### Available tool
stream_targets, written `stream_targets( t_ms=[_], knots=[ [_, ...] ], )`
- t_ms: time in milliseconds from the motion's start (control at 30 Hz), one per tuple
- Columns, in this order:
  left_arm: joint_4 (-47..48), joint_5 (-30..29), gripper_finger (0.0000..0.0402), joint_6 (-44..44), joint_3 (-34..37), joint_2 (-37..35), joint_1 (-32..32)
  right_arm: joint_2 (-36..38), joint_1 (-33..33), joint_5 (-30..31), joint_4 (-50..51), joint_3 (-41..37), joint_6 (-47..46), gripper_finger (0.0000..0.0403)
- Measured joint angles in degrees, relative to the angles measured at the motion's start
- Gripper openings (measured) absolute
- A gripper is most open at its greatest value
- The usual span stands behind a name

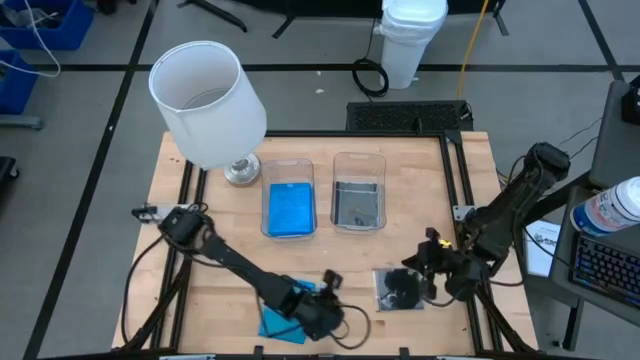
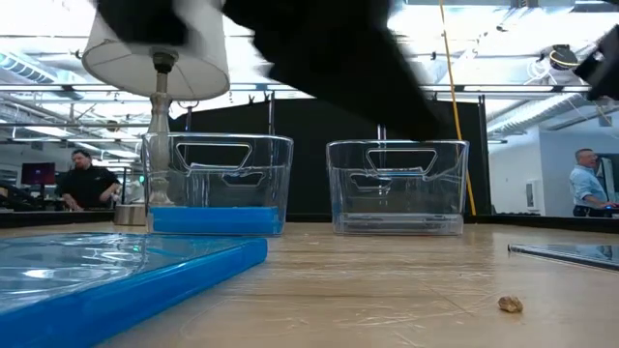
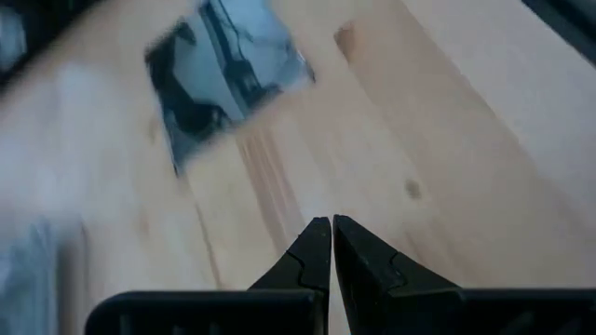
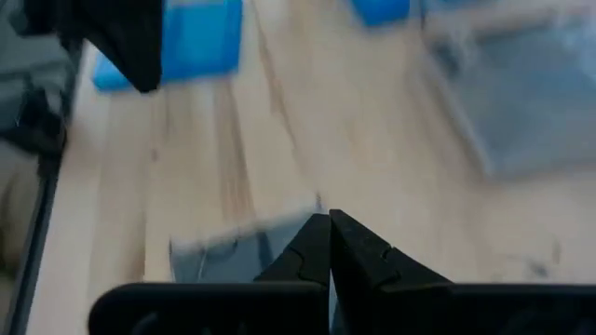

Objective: Pick & place jewel cases by type
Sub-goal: Put the black CD case into the right transparent bin

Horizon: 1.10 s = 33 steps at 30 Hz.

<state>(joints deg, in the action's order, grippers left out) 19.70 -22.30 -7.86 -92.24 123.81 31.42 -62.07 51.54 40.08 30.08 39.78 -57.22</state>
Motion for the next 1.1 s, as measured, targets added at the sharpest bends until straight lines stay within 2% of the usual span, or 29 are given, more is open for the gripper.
stream_targets(
  t_ms=[167, 267, 367, 467, 633, 733, 833, 1000, 1100],
  knots=[
    [1.4, -2.8, 0.0026, -12.5, -9.6, 6.9, -1.0, -0.2, 0.4, -10.0, 10.0, 0.4, -12.5, 0.0],
    [1.7, -3.9, 0.0026, -16.7, -13.2, 9.4, -1.8, -0.7, 1.4, -14.7, 18.3, 0.4, -22.3, 0.0],
    [2.1, -3.2, 0.0027, -20.0, -14.2, 10.5, -2.8, -0.9, 2.5, -19.8, 23.6, 0.4, -30.5, 0.0],
    [2.0, -3.5, 0.0035, -22.9, -14.3, 10.9, -3.7, -1.1, 3.7, -24.1, 24.7, 0.4, -34.8, 0.0],
    [1.6, -0.7, 0.0075, -24.3, -14.3, 11.6, -5.2, -1.4, 4.6, -28.1, 22.2, 0.4, -39.5, 0.0],
    [2.0, 3.7, 0.0083, -23.8, -14.3, 11.7, -6.5, -2.3, 4.6, -30.1, 20.4, 0.4, -41.3, 0.0],
    [2.1, 7.5, 0.0066, -20.8, -14.3, 11.8, -7.3, -3.8, 4.6, -33.5, 19.4, 0.4, -43.2, 0.0],
    [3.2, 10.8, 0.0009, -17.4, -14.3, 12.0, -7.5, -6.9, 4.6, -36.2, 16.9, 0.4, -44.7, 0.0],
    [3.2, 11.1, 0.001, -13.2, -14.3, 12.0, -7.5, -9.2, 4.6, -35.6, 13.2, 0.4, -44.1, 0.0]
  ],
)
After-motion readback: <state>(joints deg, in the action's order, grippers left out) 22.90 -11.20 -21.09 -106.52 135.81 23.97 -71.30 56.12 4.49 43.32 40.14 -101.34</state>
